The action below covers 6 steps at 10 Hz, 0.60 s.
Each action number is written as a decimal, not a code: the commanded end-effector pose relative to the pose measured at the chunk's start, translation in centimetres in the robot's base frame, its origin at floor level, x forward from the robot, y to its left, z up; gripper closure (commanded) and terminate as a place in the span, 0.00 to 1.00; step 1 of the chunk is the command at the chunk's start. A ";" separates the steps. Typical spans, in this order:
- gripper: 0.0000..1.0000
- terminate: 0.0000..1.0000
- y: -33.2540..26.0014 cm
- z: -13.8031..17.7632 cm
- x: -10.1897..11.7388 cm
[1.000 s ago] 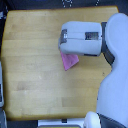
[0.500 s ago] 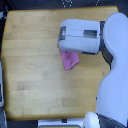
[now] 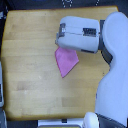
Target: Folding a cloth
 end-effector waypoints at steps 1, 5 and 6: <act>0.00 0.00 -0.2 0.3 0.7; 0.00 0.00 -0.7 2.4 2.2; 0.00 0.00 -1.0 4.1 3.7</act>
